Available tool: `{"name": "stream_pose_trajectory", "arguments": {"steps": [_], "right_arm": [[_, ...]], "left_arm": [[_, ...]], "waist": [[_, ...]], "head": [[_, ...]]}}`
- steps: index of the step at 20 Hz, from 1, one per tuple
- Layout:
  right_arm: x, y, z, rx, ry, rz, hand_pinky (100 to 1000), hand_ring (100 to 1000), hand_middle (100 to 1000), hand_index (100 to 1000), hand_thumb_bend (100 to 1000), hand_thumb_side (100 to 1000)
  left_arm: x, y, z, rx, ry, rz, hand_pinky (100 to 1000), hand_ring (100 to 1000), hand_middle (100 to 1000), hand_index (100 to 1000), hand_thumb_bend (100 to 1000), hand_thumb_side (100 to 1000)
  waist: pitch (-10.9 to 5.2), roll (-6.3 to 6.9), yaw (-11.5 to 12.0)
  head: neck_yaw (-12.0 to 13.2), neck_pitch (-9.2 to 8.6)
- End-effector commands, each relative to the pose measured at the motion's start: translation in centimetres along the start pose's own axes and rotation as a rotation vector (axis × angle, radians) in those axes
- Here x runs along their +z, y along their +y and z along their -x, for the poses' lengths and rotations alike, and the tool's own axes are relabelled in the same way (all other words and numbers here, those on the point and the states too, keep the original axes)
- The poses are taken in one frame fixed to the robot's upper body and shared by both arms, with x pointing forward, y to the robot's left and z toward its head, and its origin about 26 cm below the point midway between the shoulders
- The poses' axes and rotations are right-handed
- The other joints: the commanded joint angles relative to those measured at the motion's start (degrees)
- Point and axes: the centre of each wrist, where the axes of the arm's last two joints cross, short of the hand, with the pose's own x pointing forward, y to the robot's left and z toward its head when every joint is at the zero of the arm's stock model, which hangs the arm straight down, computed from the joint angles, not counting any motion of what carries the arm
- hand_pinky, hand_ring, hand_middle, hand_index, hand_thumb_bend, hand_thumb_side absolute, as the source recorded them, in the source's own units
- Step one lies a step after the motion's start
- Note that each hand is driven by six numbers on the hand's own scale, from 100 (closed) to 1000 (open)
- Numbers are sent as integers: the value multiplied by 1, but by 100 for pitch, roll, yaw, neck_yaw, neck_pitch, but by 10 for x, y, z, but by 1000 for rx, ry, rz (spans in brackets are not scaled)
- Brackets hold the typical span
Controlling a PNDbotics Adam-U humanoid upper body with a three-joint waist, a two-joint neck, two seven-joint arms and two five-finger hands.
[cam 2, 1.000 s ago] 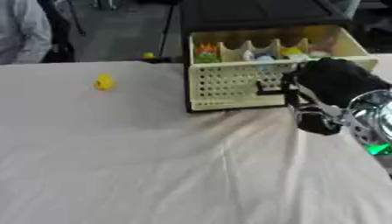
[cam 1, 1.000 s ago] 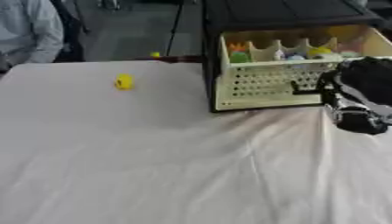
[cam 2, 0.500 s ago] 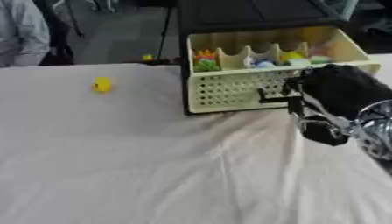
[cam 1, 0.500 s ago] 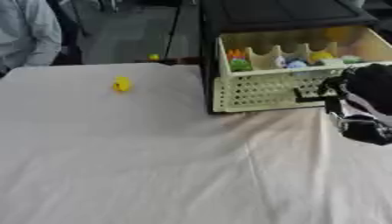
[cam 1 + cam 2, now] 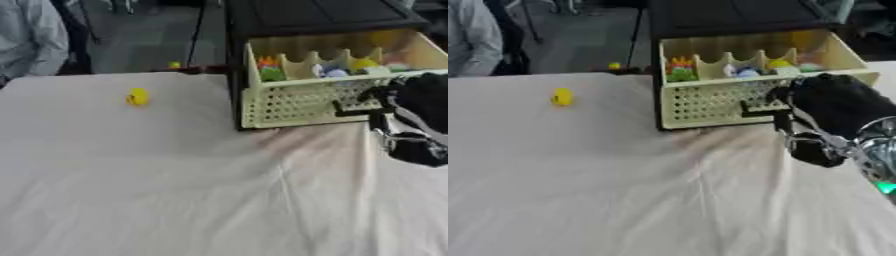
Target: Pick up objects from table and place into drawer.
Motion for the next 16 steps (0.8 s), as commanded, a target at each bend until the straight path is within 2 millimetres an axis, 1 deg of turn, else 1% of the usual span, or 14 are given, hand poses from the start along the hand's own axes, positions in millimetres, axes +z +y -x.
{"name": "stream_pose_trajectory", "arguments": {"steps": [1,4,11,15,16], "right_arm": [[4,-11,8,21,-12,63,100,100,186,825,100,200],[4,-18,15,3,-8,139,100,100,187,816,100,197],[10,-35,37,-70,46,384,100,100,184,790,100,187],[14,-42,49,-125,51,501,100,100,184,767,100,184],[15,-43,51,-139,50,525,100,100,184,747,100,181]], "left_arm": [[-6,6,-5,-6,-30,-17,325,369,632,923,100,1000],[-7,7,-5,-9,-32,-21,327,370,636,925,100,1000],[-6,8,-4,-12,-29,-31,326,370,635,924,100,1000],[-6,9,-3,-15,-26,-36,327,371,637,924,100,1000],[-6,9,-3,-16,-26,-37,327,371,638,923,100,1000]], "waist": [[-102,5,-13],[-117,11,-40],[-116,27,-80],[-106,39,-85],[-104,42,-87]], "head": [[23,-61],[69,-31],[200,13],[356,64],[391,75]]}}
